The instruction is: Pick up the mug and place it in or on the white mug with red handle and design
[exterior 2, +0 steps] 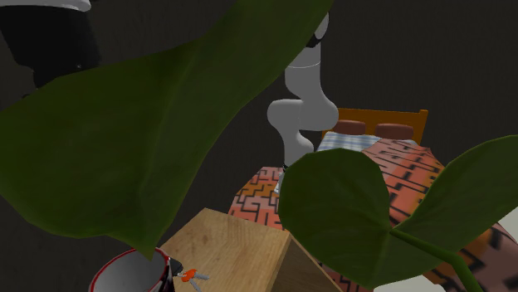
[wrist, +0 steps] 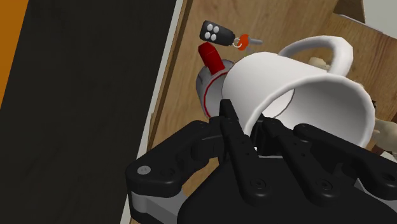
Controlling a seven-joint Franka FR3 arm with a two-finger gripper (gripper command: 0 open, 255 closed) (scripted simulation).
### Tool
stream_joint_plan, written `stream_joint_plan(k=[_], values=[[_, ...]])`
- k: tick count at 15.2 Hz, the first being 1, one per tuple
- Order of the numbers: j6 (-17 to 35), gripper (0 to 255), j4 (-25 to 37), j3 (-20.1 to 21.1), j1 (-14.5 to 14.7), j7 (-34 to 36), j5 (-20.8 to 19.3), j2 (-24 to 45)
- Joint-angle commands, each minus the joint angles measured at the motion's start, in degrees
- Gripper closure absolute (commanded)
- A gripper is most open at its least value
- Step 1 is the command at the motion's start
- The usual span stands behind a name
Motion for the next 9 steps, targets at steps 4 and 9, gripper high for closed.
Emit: stream_joint_plan(k=[4,9], values=[[2.9,255,-2.2,0.1,0.0,-0.3,0.3,0.7],[6.9,255,-6.4,0.2,0.4,-0.5,0.2,0.5]])
